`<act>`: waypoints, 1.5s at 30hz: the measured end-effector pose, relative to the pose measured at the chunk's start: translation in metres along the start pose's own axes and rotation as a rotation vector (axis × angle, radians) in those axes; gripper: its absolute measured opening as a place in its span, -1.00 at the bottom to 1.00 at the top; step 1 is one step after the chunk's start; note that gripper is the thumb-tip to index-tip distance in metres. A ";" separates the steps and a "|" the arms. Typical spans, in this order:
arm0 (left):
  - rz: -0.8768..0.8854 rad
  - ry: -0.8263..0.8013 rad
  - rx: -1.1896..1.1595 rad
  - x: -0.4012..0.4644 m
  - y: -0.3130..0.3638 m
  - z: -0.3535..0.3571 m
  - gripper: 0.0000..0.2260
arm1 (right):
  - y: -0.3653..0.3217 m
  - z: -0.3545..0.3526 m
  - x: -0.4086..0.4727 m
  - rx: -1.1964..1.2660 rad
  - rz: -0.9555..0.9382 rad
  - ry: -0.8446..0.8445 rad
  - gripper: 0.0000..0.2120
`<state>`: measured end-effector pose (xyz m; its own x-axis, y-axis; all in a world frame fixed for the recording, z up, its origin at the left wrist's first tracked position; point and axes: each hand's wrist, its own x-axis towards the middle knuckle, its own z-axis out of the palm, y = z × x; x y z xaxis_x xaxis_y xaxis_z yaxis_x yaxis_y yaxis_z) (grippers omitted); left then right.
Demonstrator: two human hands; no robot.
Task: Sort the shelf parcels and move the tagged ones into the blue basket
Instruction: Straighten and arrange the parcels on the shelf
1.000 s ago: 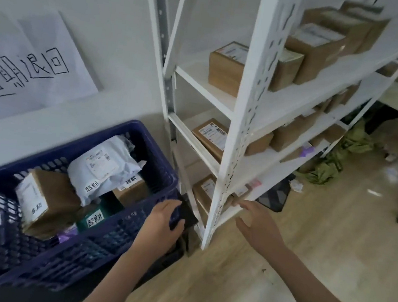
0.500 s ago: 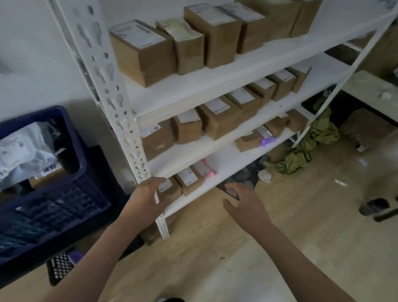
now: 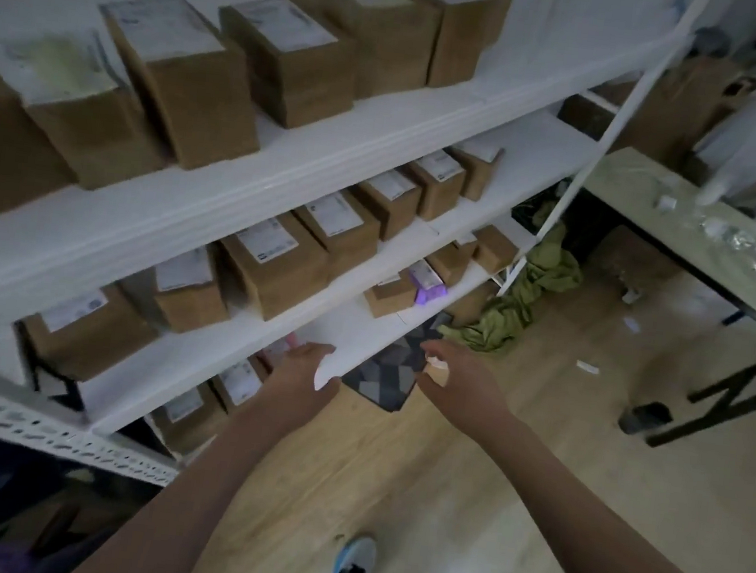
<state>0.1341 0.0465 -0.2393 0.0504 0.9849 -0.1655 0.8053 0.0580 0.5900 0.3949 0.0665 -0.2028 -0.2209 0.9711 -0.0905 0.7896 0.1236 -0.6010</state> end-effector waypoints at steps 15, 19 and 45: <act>-0.255 0.102 0.010 0.206 0.129 0.136 -0.54 | 0.217 -0.109 0.211 -0.064 -0.232 -0.181 -0.62; -0.404 0.127 -0.047 0.237 0.104 0.200 -0.52 | 0.284 -0.076 0.272 -0.112 -0.190 -0.273 -0.67; -0.343 0.689 -0.133 0.397 -0.101 0.442 -0.53 | 0.448 0.245 0.458 -0.111 -0.777 0.013 -0.32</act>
<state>0.3336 0.3600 -0.7143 -0.6016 0.7853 0.1465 0.6297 0.3534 0.6918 0.5072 0.5170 -0.7086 -0.7274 0.6000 0.3329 0.4639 0.7875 -0.4058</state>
